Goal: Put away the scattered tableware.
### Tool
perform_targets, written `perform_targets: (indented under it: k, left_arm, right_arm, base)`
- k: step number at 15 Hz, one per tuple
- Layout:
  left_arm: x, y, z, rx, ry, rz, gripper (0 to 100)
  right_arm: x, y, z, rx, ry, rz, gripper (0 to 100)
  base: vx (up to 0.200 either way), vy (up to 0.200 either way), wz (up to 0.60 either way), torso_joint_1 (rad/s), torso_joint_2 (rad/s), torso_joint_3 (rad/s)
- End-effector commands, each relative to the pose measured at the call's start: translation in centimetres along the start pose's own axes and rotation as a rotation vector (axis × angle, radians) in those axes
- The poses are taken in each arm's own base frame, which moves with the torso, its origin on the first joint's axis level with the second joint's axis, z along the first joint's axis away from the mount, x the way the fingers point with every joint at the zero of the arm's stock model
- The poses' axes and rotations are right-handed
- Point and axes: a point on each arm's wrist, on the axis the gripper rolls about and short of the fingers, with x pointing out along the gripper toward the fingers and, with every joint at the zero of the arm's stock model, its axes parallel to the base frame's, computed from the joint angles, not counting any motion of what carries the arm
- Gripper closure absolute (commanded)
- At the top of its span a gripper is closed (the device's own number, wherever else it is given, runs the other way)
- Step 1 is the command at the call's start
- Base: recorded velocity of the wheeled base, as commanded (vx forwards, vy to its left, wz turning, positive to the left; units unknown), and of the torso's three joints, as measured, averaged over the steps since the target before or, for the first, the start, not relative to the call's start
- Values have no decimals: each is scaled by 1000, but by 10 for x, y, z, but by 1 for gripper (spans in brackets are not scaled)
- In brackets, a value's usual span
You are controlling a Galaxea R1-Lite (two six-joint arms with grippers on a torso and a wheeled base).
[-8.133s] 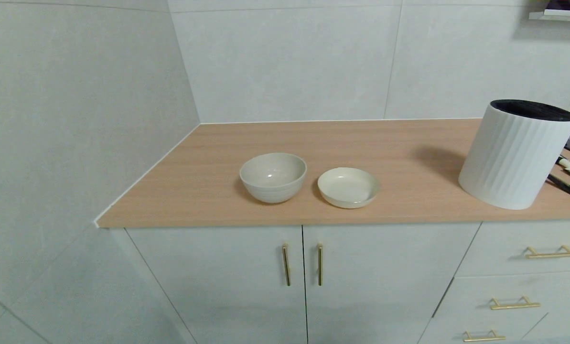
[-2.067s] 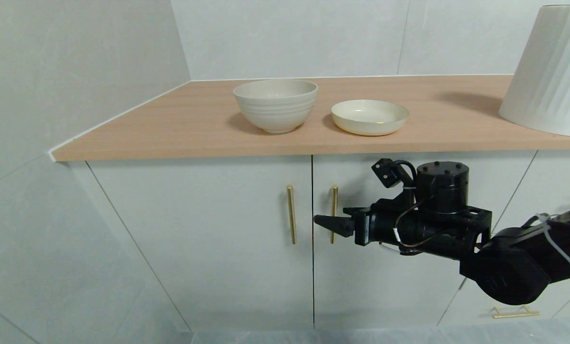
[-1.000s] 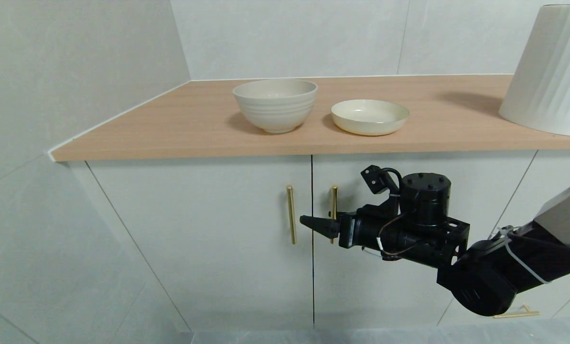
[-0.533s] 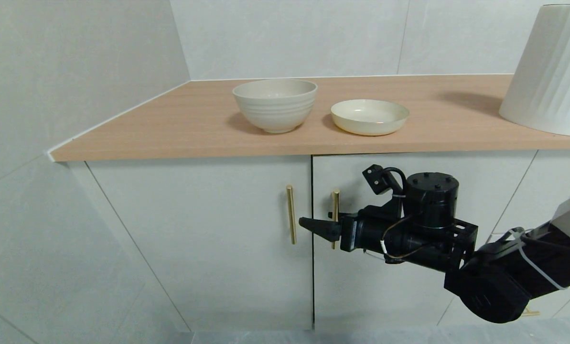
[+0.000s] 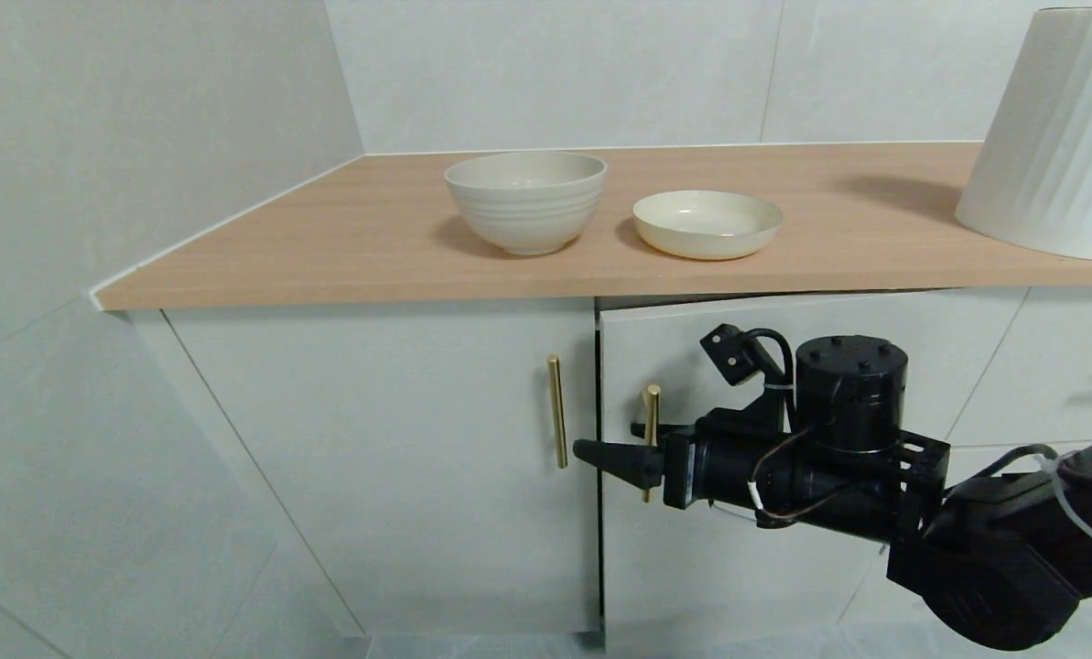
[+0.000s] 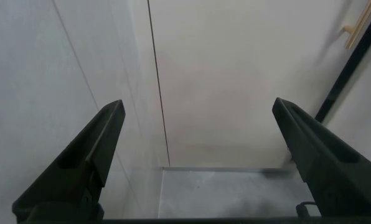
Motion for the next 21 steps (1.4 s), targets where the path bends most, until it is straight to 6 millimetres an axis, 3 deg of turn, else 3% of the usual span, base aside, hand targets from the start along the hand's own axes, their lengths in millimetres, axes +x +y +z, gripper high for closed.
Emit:
perform_targets:
  k: [1, 7, 12, 16, 17, 19, 21]
  left_arm:
    - [0, 0, 0, 0, 1, 1, 0]
    - [0, 0, 0, 11, -1, -1, 0]
    - [0, 0, 2, 37, -10, -7, 0]
    - [-10, -3, 42, 38, -78, -122, 0]
    - [-6, -4, 63, 38, -48, -184, 0]
    - [19, -7, 113, 32, 22, -291, 0]
    - [58, -11, 142, 18, 134, -383, 0]
  right_arm:
    - [-12, 11, -1, -4, 7, 25, 0]
    - [-47, 26, -10, -3, 40, 79, 0]
    - [-56, 31, -13, -4, 51, 99, 0]
    - [-58, 37, -13, -9, 52, 115, 0]
    - [-57, 37, -14, -9, 55, 117, 0]
    - [-57, 37, -14, -8, 58, 117, 0]
    - [-56, 39, -18, -6, 75, 125, 0]
  base:
    - [0, 0, 0, 0, 0, 0]
    - [0, 0, 0, 0, 0, 0]
    - [0, 0, 0, 0, 0, 0]
    - [0, 0, 0, 0, 0, 0]
    - [0, 0, 0, 0, 0, 0]
    - [0, 0, 0, 0, 0, 0]
    - [0, 0, 0, 0, 0, 0]
